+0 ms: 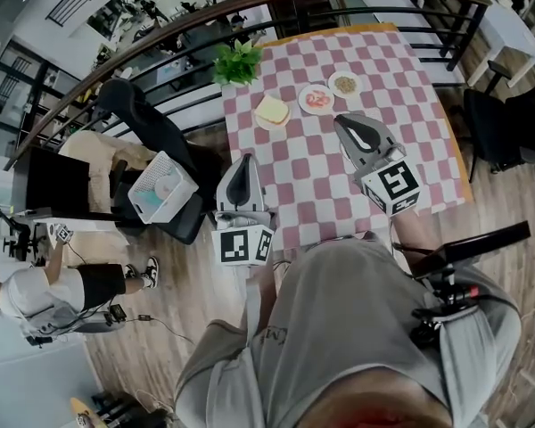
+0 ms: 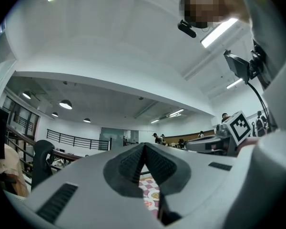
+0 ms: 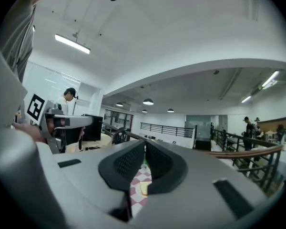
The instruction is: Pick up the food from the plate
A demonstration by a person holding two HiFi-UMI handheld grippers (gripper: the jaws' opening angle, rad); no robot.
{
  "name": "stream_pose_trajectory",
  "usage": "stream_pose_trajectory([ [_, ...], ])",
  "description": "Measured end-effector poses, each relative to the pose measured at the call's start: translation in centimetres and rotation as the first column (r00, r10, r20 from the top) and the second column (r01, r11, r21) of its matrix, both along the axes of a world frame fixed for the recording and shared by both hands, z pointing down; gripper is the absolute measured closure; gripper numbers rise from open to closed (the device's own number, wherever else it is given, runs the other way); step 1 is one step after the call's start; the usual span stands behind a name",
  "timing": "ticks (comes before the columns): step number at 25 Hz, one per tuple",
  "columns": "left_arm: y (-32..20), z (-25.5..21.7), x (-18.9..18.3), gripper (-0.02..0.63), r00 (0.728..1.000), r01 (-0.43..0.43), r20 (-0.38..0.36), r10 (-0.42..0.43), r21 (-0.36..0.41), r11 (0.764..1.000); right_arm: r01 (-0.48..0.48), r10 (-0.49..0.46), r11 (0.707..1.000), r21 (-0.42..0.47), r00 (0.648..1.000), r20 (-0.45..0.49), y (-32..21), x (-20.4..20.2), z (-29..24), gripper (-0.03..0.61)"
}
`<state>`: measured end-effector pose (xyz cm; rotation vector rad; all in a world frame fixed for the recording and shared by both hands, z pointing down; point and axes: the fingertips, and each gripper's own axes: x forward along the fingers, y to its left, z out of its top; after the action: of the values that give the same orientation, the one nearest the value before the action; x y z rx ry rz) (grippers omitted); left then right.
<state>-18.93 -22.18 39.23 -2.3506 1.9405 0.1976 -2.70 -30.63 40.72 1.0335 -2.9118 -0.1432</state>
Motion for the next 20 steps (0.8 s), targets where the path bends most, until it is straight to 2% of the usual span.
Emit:
stream_pose_trajectory([
  [2,0.2,0.1,-0.1,0.604,1.0,0.005,-0.001,-0.005,-0.003,1.0,-0.009,0.01,1.0,-0.006,1.0,0.01,-0.2,0.4,0.0,0.563],
  [12,0.9,0.5,-0.8,0.604,1.0,0.028,-0.008,-0.029,-0.014,1.0,-0.038,0.038,0.998,-0.046,0.999,0.003,-1.0,1.1,1.1,0.563],
  [20,0.5,1.5,-0.5,0.604,1.0,-0.01,-0.02,0.01,-0.015,1.0,-0.044,0.044,0.998,-0.045,0.999,-0.002,-0.9,0.9,1.5,0.563],
])
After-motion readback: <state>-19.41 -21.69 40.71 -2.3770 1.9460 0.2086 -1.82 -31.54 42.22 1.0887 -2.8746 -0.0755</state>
